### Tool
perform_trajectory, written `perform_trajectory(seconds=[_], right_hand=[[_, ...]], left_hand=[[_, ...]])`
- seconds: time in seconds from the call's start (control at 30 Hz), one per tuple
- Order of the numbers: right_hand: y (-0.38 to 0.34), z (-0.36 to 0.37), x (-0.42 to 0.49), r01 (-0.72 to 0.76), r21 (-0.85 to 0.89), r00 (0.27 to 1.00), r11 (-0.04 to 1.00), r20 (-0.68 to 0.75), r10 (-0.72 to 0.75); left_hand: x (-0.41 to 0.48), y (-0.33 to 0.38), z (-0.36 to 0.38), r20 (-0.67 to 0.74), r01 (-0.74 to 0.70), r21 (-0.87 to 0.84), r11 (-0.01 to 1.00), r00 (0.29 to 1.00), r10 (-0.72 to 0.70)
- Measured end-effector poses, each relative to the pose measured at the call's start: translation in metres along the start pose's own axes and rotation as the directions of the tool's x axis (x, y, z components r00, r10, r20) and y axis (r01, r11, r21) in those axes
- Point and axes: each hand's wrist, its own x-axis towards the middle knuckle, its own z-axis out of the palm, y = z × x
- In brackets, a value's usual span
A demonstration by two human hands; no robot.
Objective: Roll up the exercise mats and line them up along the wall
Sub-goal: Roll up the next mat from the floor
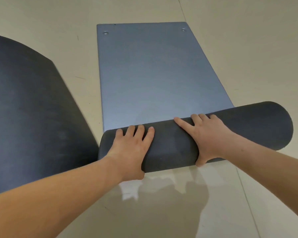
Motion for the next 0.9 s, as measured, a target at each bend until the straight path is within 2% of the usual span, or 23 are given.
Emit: perform_trajectory(seconds=[0.13,0.33,0.4,0.5,0.57,0.67,0.73,0.77,0.87,0.9], right_hand=[[0.016,-0.014,0.006,0.02,0.097,0.995,0.995,0.099,-0.03],[0.027,-0.043,0.015,0.048,0.232,0.954,0.972,0.277,-0.113],[0.028,-0.04,0.01,0.041,0.3,0.923,0.953,0.353,-0.151],[0.031,-0.04,0.0,-0.018,0.416,0.856,0.909,0.476,-0.201],[0.031,-0.044,-0.007,-0.025,0.408,0.887,0.913,0.43,-0.168],[0.02,-0.052,-0.028,-0.009,0.211,0.994,0.977,0.112,-0.015],[0.004,-0.044,-0.044,0.011,0.136,0.999,0.991,-0.049,-0.005],[-0.008,-0.039,-0.053,0.014,0.126,0.999,0.992,-0.042,-0.008],[-0.043,-0.014,-0.06,-0.061,0.061,0.992,0.996,0.111,0.054],[-0.051,-0.005,-0.058,-0.081,0.04,0.991,0.996,0.113,0.076]], left_hand=[[0.011,-0.01,-0.016,0.056,-0.041,-0.031,0.999,0.998,0.043],[0.014,-0.023,-0.039,0.167,-0.057,-0.271,0.961,0.98,0.105],[0.01,-0.021,-0.039,0.236,-0.062,-0.339,0.939,0.96,0.149],[0.011,-0.022,-0.044,0.382,0.023,-0.459,0.888,0.908,0.174],[0.019,-0.029,-0.047,0.433,0.068,-0.502,0.862,0.883,0.182],[0.031,-0.045,-0.047,0.459,0.126,-0.553,0.823,0.871,0.175],[0.035,-0.056,-0.045,0.461,0.141,-0.577,0.804,0.87,0.178],[0.036,-0.06,-0.044,0.465,0.143,-0.583,0.8,0.866,0.184],[0.039,-0.065,-0.041,0.488,0.151,-0.575,0.804,0.852,0.189],[0.039,-0.065,-0.041,0.493,0.147,-0.561,0.815,0.85,0.186]])
